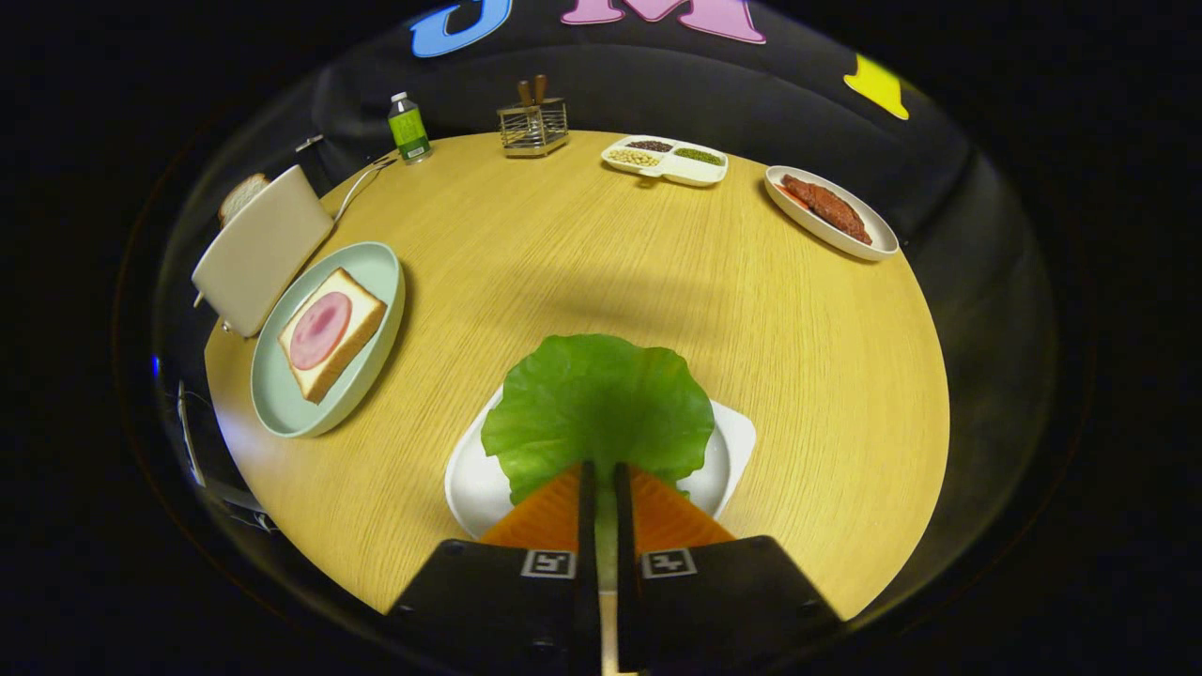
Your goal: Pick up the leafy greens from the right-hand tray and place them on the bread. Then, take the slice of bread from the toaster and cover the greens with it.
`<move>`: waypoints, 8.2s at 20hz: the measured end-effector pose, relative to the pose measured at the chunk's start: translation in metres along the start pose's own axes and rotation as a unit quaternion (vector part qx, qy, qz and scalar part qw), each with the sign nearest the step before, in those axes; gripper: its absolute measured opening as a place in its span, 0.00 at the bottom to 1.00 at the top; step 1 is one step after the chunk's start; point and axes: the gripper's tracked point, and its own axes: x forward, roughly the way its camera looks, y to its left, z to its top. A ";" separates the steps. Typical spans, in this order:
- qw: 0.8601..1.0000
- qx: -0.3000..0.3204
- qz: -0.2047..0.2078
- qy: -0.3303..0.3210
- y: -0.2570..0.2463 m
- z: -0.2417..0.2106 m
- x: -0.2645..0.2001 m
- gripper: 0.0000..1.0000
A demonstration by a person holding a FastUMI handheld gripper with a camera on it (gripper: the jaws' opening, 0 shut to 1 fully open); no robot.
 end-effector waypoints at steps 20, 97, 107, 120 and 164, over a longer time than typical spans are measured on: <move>0.981 -0.067 0.155 -0.099 0.178 0.116 -0.089 0.06; 0.955 0.237 0.079 -0.160 0.208 0.181 -0.092 0.10; 0.877 0.437 0.133 -0.147 0.223 0.159 -0.031 0.11; 0.949 0.291 0.055 -0.111 0.195 0.110 0.003 0.14; 0.906 0.008 -0.083 -0.414 0.121 0.210 -0.311 0.98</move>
